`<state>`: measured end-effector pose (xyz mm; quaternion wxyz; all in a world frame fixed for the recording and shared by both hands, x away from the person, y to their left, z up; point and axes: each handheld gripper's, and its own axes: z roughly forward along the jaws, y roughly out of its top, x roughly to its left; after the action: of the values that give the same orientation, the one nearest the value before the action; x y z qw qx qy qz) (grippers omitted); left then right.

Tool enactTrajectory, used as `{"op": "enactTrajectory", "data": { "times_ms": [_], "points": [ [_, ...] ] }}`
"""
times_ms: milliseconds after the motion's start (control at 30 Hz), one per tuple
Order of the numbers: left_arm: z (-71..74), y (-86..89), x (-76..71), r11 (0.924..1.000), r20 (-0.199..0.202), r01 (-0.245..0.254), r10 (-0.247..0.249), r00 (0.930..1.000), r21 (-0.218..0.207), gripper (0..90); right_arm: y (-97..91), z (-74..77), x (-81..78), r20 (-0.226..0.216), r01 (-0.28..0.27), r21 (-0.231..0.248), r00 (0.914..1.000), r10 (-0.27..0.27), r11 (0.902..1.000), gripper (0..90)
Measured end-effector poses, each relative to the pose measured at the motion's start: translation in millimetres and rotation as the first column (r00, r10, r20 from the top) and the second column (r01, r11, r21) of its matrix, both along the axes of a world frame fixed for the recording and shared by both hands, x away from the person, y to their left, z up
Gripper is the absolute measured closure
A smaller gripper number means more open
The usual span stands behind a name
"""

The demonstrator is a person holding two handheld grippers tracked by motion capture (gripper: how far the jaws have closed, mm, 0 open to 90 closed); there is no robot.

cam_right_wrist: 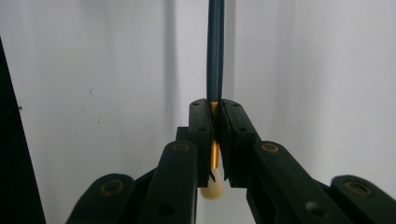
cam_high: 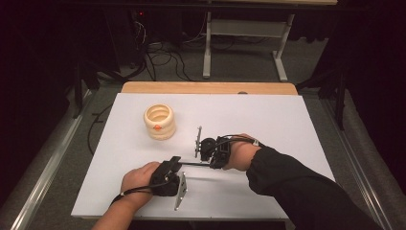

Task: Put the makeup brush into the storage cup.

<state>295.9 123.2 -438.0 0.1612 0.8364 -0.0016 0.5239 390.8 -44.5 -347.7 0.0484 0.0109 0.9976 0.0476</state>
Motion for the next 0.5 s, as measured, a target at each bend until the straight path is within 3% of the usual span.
{"op": "enactTrajectory", "data": {
  "times_ms": [500],
  "points": [
    [-0.6, -0.1, 0.0, 0.9999, -0.015, 0.001, -0.001, 0.9999, 0.016, 81.6, 1.4, -0.3, 1.1, 0.001, 0.004, 0.001, 1.0, -0.004, 1.0, 86.3]
  ]
}}
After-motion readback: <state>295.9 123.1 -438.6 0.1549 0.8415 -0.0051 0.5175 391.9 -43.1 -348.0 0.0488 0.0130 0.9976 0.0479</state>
